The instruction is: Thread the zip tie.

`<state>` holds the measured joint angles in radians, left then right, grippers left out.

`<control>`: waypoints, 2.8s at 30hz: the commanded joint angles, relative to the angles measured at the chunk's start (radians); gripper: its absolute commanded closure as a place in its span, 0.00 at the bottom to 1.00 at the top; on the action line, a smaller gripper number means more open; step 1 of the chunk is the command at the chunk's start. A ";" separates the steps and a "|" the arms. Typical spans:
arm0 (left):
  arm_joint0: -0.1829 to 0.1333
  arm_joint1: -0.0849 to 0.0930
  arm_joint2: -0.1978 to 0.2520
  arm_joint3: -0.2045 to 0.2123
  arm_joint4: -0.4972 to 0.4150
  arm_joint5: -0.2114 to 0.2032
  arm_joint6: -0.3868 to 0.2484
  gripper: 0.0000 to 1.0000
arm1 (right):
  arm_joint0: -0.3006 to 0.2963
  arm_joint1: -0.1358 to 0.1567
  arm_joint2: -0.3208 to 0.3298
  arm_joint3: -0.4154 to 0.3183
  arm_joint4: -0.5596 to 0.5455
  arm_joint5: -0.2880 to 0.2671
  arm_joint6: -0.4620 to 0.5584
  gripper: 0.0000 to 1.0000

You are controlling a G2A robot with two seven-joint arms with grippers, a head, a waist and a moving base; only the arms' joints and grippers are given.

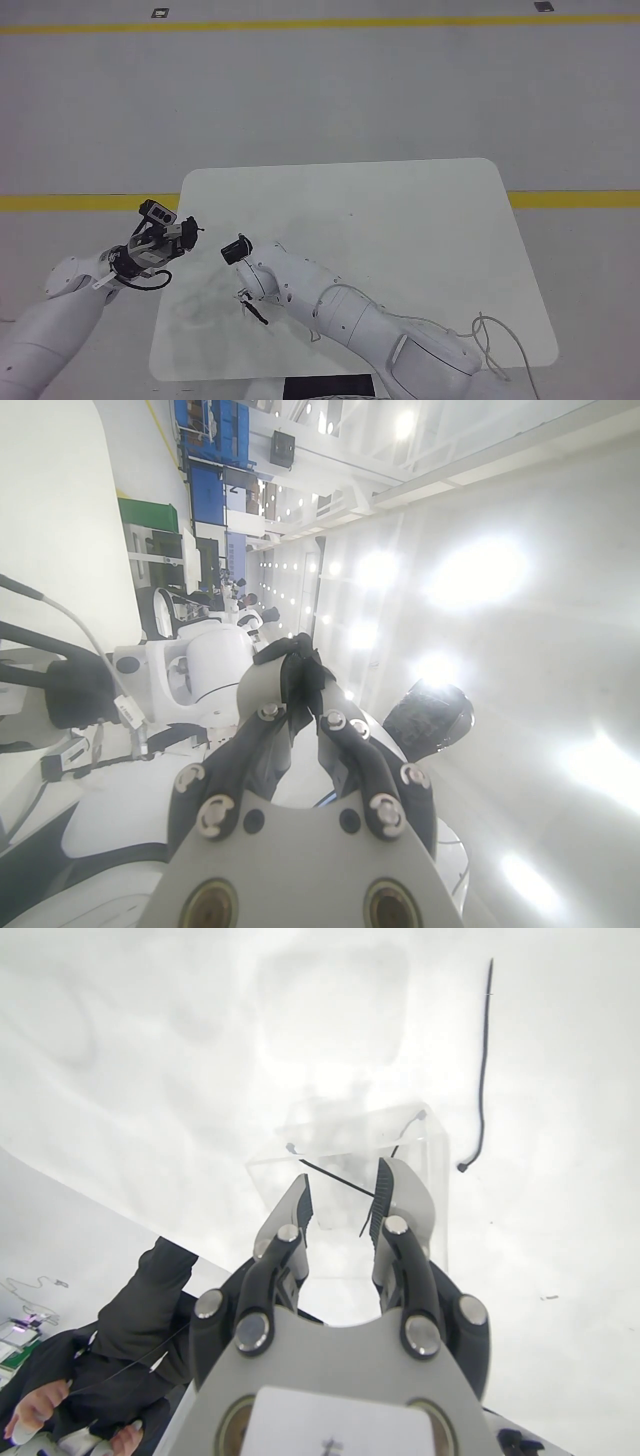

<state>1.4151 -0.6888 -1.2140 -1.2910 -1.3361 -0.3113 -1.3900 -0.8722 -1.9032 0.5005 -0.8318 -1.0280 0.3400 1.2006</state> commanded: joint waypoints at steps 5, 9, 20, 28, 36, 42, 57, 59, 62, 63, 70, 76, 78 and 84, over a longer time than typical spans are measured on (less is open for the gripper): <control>0.000 0.000 0.000 0.000 0.000 0.000 0.000 1.00 | 0.000 -0.013 0.028 0.028 -0.045 0.000 0.010 0.75; 0.000 0.000 0.000 0.000 0.000 0.000 0.000 1.00 | 0.000 -0.015 0.036 0.037 -0.067 0.000 0.014 0.78; 0.000 0.000 0.000 0.000 0.000 0.000 0.000 1.00 | 0.001 -0.017 0.037 0.049 -0.076 0.000 0.018 0.84; 0.000 0.000 0.000 0.000 0.000 0.000 0.000 1.00 | 0.011 -0.022 0.023 0.071 -0.063 0.000 0.015 0.85; 0.000 0.000 0.000 0.000 0.000 0.000 0.000 1.00 | 0.024 -0.029 0.010 0.099 -0.045 0.000 0.007 0.92; 0.000 0.000 0.000 0.000 0.000 0.000 0.000 1.00 | 0.033 -0.033 0.005 0.116 -0.036 0.000 0.001 1.00; 0.000 0.000 0.000 0.000 0.000 0.000 0.000 1.00 | -0.022 -0.001 0.089 -0.065 -0.167 0.000 0.112 1.00; 0.000 0.000 0.000 0.000 0.000 0.000 0.000 1.00 | -0.048 0.009 0.113 -0.117 -0.201 0.000 0.130 1.00; 0.000 0.000 0.000 0.000 0.000 0.000 0.000 1.00 | -0.107 0.031 0.164 -0.227 -0.261 0.000 0.158 1.00; 0.000 0.000 0.000 0.000 0.000 0.000 0.000 1.00 | -0.127 0.038 0.179 -0.262 -0.277 0.000 0.165 1.00; 0.000 0.000 0.000 0.000 0.000 0.000 0.000 1.00 | -0.299 0.099 0.283 -0.555 -0.346 0.000 0.163 1.00; 0.000 0.000 0.000 0.000 0.000 0.000 0.000 1.00 | -0.411 0.154 0.344 -0.727 -0.284 -0.011 0.027 1.00; 0.000 0.000 0.000 0.000 0.000 0.000 0.000 1.00 | -0.454 0.173 0.367 -0.781 -0.230 -0.039 -0.072 1.00; 0.000 0.000 0.000 0.000 0.000 0.000 0.000 1.00 | -0.454 0.173 0.367 -0.781 -0.230 -0.039 -0.072 1.00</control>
<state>1.4151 -0.6888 -1.2140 -1.2910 -1.3361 -0.3113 -1.3900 -1.3262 -1.7298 0.8675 -1.6124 -1.2582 0.3013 1.1288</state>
